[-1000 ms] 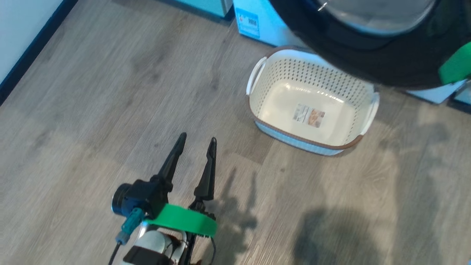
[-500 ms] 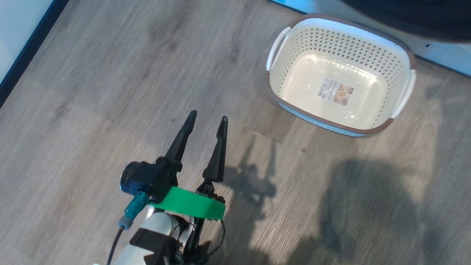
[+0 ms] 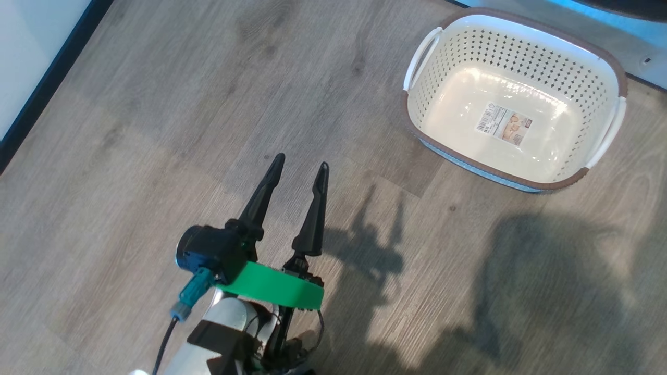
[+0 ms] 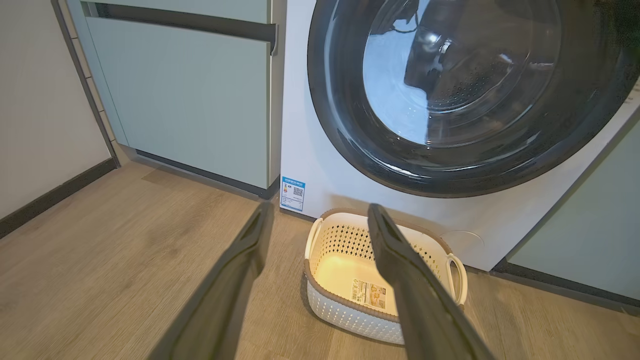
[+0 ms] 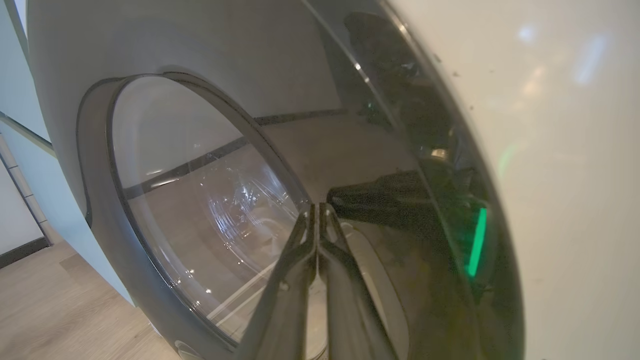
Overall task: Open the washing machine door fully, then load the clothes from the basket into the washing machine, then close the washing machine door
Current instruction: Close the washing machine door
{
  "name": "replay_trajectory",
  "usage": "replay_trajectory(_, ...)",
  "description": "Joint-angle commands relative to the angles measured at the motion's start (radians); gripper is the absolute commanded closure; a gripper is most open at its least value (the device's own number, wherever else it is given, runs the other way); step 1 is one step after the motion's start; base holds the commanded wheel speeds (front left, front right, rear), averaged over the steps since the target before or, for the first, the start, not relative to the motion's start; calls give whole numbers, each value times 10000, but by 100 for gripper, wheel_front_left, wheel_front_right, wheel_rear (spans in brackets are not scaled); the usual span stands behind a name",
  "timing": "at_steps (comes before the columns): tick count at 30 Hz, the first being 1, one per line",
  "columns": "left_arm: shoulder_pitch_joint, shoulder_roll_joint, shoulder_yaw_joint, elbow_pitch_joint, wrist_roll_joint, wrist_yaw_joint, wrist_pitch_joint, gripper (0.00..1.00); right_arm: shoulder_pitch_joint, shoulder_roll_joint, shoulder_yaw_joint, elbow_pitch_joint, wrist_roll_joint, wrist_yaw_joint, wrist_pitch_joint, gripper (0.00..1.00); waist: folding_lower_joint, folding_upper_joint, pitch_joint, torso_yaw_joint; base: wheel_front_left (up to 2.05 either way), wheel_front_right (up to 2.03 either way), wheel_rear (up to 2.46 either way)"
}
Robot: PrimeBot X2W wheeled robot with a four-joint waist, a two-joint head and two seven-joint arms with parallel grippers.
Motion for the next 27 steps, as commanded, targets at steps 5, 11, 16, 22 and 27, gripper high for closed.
replay_trajectory(5,-102,124,267,-325,-123,-14,-110,0,-722,-3,-15,112,-224,42,-269,100,0,0,-42,82,0,0,0)
replay_trajectory(11,9,123,337,-247,-55,24,-110,0,-436,222,467,483,-145,42,-620,100,0,0,-228,-30,0,0,0)
replay_trajectory(16,109,123,467,-193,94,33,-110,0,256,436,990,499,83,42,-866,100,0,0,-499,-200,0,0,0)
replay_trajectory(22,276,122,715,-152,364,26,-110,0,1445,803,1424,-190,607,42,-1298,100,0,0,-884,-507,0,0,0)
replay_trajectory(27,473,122,897,-88,516,12,-111,0,2717,1108,1566,-1234,970,42,-1633,100,0,0,-1266,-866,0,0,0)
